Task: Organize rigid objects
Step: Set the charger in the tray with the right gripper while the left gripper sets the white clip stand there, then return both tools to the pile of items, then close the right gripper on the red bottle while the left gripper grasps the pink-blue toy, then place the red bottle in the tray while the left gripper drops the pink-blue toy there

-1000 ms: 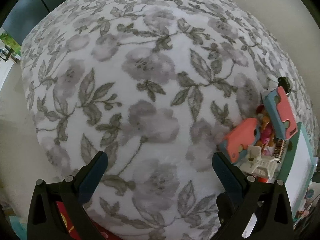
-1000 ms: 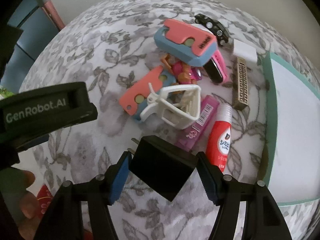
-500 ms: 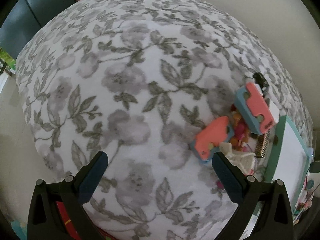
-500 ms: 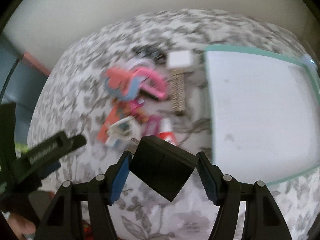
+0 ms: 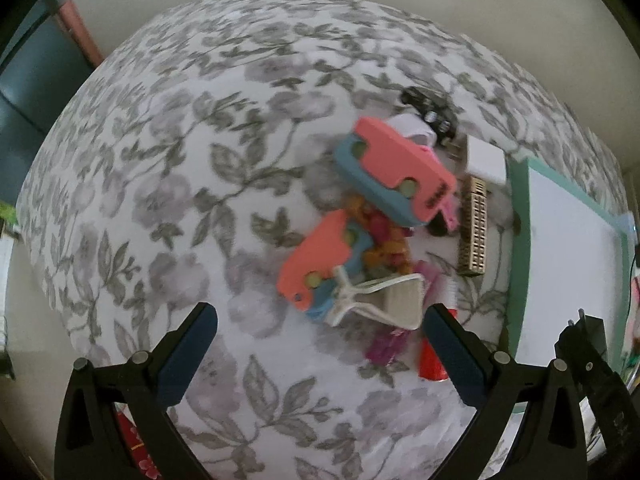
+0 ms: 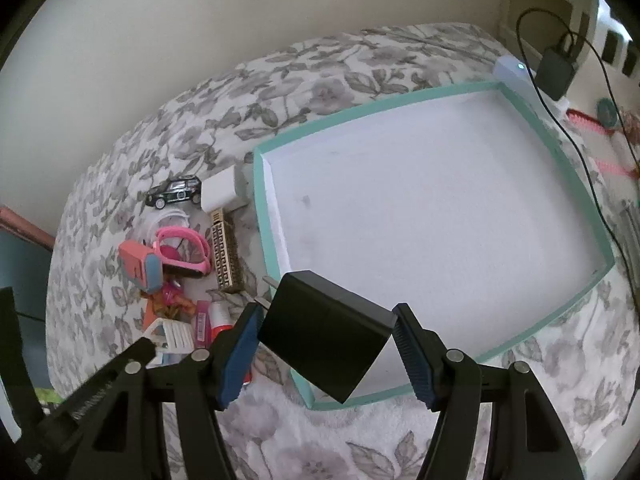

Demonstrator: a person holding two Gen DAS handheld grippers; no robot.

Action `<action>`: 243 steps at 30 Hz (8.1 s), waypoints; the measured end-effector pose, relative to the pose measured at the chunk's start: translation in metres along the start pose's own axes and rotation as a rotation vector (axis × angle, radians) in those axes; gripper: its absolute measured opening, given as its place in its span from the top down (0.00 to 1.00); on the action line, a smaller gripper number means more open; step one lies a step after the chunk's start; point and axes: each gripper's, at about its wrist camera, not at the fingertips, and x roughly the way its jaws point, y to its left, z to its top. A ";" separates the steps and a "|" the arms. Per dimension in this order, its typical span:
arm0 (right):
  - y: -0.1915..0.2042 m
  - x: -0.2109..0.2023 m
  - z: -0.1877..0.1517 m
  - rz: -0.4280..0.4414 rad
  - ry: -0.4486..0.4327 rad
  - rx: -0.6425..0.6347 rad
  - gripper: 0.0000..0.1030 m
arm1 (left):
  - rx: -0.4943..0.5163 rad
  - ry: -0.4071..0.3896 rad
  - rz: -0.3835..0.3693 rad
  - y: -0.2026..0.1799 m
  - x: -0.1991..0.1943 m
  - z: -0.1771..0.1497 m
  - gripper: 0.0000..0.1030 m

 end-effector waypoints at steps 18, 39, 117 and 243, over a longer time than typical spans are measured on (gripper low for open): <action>-0.002 0.004 0.000 -0.012 0.017 0.019 0.33 | 0.114 0.018 0.021 -0.076 0.013 -0.004 0.52; -0.023 0.008 0.010 -0.059 0.000 0.095 0.33 | 0.152 -0.118 -0.182 -0.090 -0.034 -0.008 0.55; 0.048 -0.021 -0.003 0.082 -0.243 -0.212 0.00 | -0.204 -0.083 0.017 0.041 0.009 0.013 0.01; 0.070 0.015 -0.012 0.137 -0.008 -0.301 0.79 | -0.052 -0.174 -0.205 0.008 -0.038 0.026 0.58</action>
